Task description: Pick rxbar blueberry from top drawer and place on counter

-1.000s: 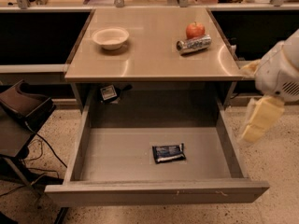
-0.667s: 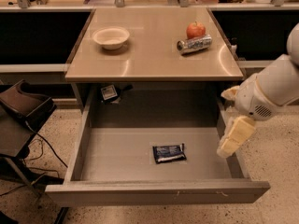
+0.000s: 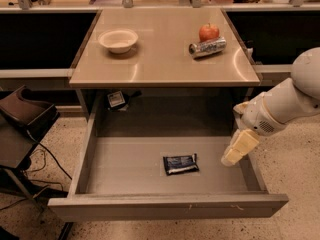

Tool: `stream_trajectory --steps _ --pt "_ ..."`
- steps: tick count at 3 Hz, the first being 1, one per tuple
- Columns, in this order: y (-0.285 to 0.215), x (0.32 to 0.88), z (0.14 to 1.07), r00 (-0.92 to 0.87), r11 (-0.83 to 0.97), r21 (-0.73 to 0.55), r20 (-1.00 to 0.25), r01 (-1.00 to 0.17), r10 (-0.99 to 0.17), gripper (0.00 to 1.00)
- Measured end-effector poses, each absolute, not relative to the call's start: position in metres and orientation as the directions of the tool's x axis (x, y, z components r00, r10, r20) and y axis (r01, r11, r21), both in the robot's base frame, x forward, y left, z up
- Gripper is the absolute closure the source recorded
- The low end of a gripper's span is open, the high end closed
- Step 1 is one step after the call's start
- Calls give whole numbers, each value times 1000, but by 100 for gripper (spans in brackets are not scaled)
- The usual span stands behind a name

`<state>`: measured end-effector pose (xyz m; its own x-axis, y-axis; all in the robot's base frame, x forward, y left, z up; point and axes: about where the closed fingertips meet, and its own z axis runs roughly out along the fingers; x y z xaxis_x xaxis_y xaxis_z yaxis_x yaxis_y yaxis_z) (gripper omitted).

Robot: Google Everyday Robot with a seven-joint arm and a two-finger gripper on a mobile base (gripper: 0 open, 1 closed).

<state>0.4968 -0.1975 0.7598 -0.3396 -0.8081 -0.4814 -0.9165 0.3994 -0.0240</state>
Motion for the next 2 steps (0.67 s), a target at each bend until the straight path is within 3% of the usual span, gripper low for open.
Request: stream_trajectory --steps 2 --pt "-153 528 725 -343 449 -62 -555 -892 -758 0"
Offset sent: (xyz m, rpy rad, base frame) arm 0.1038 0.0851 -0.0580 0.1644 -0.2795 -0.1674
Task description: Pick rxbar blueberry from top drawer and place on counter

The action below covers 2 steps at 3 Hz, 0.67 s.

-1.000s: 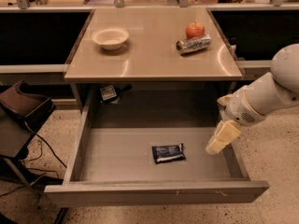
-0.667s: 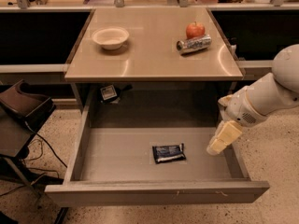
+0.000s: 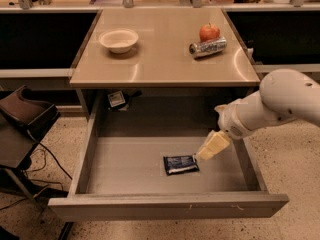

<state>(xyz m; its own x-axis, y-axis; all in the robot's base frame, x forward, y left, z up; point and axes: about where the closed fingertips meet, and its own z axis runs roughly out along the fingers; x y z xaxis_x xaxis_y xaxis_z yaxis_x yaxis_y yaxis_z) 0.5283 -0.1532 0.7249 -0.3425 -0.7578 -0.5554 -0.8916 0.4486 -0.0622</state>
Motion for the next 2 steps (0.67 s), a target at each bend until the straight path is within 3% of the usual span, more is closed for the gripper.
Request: stream_trajectory --steps 2 --pt "-131 580 719 -308 540 -181 -655 -822 -690 0"
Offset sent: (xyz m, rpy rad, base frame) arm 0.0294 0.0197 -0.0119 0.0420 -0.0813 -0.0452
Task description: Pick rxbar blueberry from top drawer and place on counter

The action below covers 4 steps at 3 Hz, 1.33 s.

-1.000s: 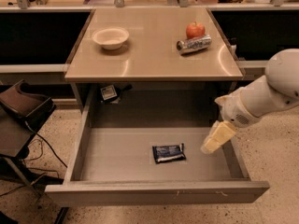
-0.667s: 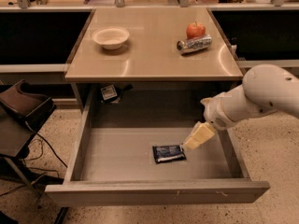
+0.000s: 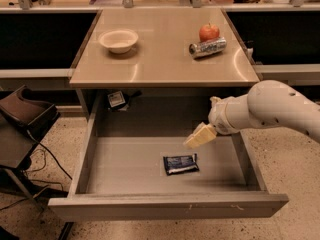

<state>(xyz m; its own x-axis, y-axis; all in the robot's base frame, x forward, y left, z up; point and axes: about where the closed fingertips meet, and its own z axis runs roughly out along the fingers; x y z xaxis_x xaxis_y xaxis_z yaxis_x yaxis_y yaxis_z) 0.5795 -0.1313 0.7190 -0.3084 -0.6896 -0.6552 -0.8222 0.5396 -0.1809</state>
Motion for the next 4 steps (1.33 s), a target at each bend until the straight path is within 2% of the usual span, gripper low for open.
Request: stream_trajectory --steps 2,4 --pt "-91 550 655 -303 467 -46 -704 -883 -643 0" --pt "-78 531 617 -278 395 8 -723 -919 -632 0"
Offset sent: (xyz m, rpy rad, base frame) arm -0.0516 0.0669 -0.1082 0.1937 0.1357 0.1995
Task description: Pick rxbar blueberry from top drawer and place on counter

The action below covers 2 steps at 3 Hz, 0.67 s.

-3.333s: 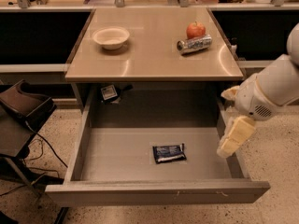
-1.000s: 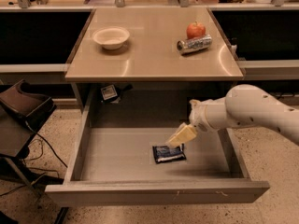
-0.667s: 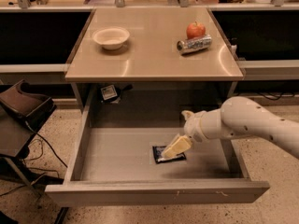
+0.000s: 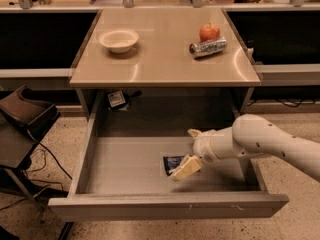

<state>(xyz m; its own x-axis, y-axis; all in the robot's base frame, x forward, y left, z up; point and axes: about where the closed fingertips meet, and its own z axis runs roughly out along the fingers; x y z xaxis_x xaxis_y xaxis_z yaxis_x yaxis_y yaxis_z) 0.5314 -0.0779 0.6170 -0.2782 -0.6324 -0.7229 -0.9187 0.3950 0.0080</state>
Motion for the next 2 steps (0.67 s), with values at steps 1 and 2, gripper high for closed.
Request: stream_trajectory --steps 1,2 --pt "-76 526 587 -318 397 66 -724 -915 -612 0" --pt "-75 525 584 -320 396 71 -724 -915 -611 0"
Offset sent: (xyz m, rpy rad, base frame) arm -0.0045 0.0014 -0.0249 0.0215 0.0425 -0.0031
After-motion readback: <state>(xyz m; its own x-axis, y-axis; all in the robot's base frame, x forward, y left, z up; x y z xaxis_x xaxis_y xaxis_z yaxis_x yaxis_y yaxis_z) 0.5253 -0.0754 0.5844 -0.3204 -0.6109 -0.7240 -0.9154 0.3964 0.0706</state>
